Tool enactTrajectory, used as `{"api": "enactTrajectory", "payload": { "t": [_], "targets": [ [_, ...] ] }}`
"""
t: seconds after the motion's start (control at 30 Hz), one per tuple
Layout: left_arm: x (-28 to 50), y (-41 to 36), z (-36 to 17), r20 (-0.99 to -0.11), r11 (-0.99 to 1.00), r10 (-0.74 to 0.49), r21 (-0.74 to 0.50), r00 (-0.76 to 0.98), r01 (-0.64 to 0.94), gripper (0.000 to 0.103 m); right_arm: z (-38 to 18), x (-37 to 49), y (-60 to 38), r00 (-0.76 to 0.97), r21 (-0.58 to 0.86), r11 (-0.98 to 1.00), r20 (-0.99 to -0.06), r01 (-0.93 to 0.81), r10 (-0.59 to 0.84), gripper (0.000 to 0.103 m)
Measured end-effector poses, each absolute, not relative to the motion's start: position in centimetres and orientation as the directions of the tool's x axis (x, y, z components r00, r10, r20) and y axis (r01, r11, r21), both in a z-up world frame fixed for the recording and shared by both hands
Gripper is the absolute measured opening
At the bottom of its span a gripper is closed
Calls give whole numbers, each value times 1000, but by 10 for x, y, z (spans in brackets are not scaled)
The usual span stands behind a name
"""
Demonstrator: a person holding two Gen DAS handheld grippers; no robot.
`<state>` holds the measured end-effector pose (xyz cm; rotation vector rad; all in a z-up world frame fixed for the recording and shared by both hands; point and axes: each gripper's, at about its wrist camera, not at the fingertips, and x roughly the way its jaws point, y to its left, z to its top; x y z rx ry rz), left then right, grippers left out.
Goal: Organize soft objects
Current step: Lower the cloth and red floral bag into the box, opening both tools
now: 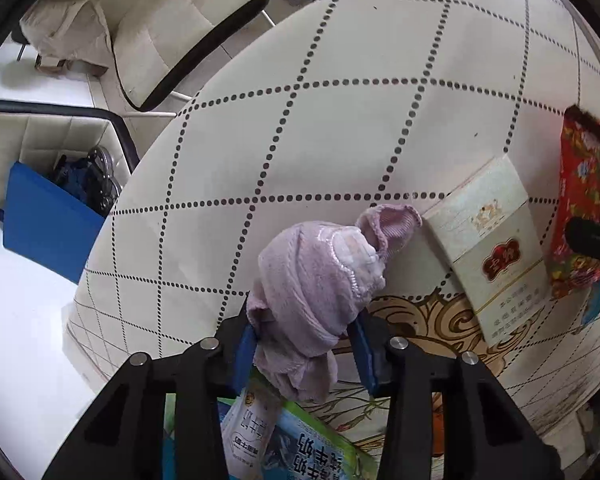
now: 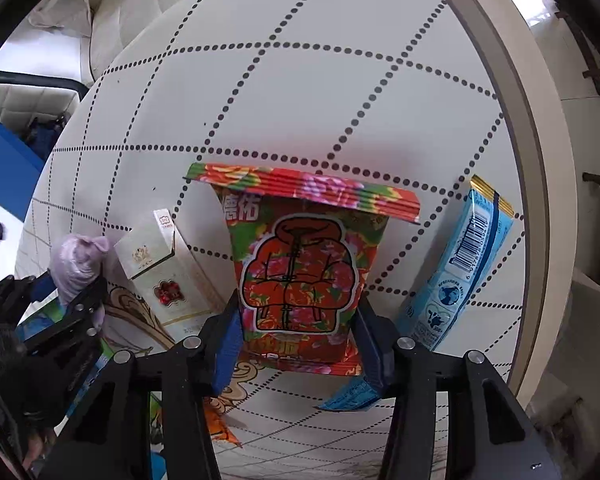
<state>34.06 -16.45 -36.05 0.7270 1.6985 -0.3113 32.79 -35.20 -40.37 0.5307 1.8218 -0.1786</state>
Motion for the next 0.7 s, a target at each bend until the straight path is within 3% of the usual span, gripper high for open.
{"api": "enactTrajectory", "payload": {
  "t": [0.23,0.5,0.7],
  "targets": [
    [342,-142,-309,-988,901,115,62,-100,429,38,-378,315,-342,-179,133,909,-959,395,218,47],
    [321,-74,-214,-997,958,-78,-72,11,279,38,-284,286,-299,-44,249,926,-961,283,272,47],
    [288,24,-153,-988,981,-124,-107,94,165,38,-212,279,-218,23,344,931,-939,123,344,47]
  ]
}}
